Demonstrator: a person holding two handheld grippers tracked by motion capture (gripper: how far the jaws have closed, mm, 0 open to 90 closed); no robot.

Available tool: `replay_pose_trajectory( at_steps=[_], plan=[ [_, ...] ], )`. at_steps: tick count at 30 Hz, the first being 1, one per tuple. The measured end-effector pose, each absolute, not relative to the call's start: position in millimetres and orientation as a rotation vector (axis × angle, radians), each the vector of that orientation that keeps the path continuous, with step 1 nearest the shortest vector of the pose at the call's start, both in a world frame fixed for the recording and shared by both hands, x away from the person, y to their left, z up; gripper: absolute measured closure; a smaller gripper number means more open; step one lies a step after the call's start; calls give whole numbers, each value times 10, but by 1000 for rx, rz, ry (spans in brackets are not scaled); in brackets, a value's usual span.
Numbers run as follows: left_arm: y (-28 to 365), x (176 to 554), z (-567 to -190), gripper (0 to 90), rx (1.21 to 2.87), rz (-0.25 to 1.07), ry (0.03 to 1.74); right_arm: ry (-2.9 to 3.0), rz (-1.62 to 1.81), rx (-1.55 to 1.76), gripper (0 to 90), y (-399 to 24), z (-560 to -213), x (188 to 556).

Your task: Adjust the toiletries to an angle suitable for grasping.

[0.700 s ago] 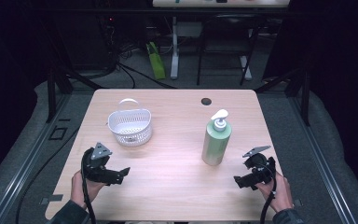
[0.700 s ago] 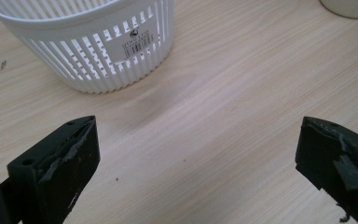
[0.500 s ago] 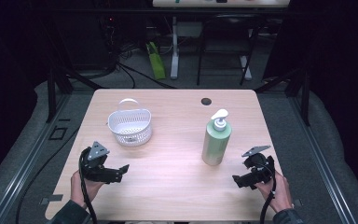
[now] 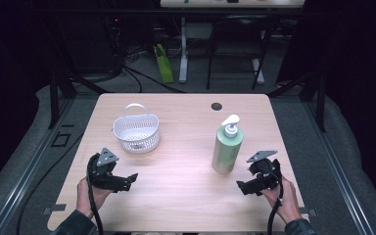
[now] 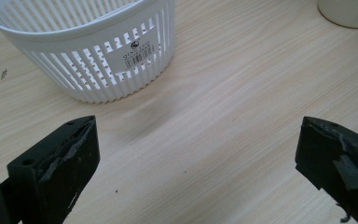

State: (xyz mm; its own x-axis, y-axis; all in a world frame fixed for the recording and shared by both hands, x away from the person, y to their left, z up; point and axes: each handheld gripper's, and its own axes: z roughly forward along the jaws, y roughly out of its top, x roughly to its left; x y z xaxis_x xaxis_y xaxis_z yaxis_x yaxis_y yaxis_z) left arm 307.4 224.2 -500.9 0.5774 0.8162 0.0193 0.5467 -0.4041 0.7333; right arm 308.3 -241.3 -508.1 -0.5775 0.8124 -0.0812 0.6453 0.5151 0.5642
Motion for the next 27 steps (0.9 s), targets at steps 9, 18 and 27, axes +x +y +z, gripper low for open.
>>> replay_pose_trajectory(
  at_steps=[9,18,27],
  plan=[
    [2194,3092,-5029,0,2134,514,1055,2374,778,1198,0,-2256,-4975,3136],
    [2185,3090,-5022,0,2139,509,1049,2313,887,1233,0,-2182,-4828,3249],
    [2188,3087,-5029,0,2138,500,1044,2250,975,1211,0,-2108,-4660,3393]
  ],
)
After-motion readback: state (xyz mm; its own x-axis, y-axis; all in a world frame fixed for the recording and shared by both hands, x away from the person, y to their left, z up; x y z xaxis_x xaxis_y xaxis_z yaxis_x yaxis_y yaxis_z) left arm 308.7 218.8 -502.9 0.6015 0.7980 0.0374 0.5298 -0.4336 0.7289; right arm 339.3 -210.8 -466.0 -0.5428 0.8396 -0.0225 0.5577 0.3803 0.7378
